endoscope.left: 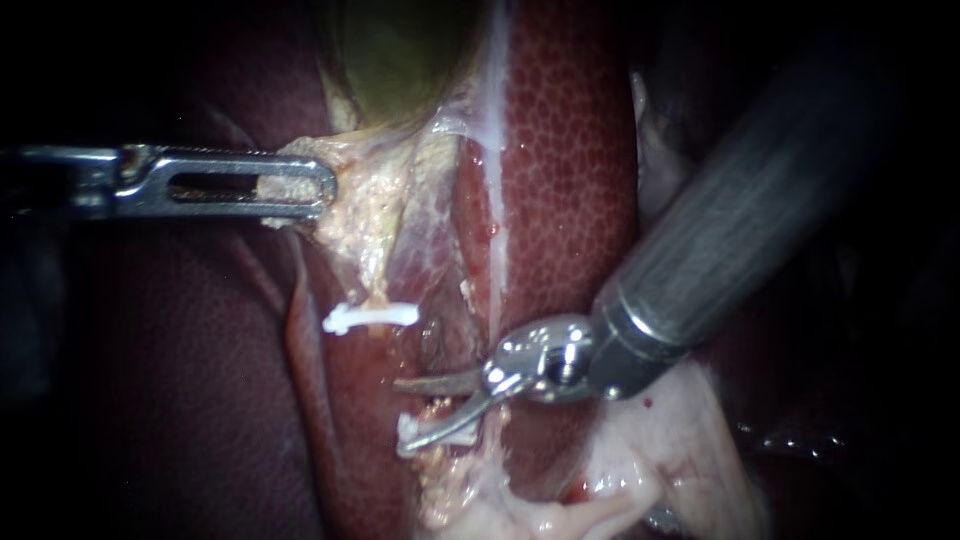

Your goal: Go back from the cut left tube

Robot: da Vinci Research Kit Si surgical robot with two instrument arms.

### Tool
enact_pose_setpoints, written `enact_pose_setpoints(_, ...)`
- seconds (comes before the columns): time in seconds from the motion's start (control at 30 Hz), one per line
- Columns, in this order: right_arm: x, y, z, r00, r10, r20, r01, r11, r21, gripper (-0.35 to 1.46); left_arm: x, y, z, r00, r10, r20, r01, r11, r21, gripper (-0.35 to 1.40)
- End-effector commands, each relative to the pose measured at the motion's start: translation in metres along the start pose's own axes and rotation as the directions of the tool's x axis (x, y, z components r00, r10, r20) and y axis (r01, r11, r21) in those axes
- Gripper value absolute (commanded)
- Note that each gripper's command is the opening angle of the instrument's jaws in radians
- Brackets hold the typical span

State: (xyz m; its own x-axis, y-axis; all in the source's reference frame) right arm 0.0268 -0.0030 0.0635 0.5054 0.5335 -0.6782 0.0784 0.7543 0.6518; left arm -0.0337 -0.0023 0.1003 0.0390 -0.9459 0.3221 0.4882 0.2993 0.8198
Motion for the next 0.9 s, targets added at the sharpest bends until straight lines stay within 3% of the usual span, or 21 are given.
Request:
enact_pose_setpoints(0.03, 0.0000, 0.0001, -0.0007, 1.000, -0.004, 0.000, 0.004, 1.000, -0.004, 1.43, 0.0000, 0.0000, 0.0000, 1.0000, 0.000, 0.000, 0.000, 1.000, 0.000, -0.35)
enact_pose_setpoints(0.13, 0.0002, 0.0002, -0.0032, 1.000, -0.029, -0.008, 0.029, 0.999, -0.023, 1.43, 0.0000, 0.0000, 0.0000, 1.0000, 0.000, 0.000, 0.000, 1.000, 0.000, -0.35)
enact_pose_setpoints(0.5, 0.0034, 0.0000, -0.0117, 0.991, -0.137, -0.006, 0.136, 0.986, -0.096, 1.43, 0.0001, 0.0001, 0.0002, 1.0000, 0.000, 0.000, 0.000, 1.000, -0.001, -0.35)
enact_pose_setpoints(0.9, 0.0055, -0.0013, -0.0158, 0.985, -0.171, -0.027, 0.166, 0.976, -0.138, 1.43, 0.0005, 0.0001, 0.0008, 1.0000, 0.002, 0.004, -0.002, 1.000, -0.005, -0.35)
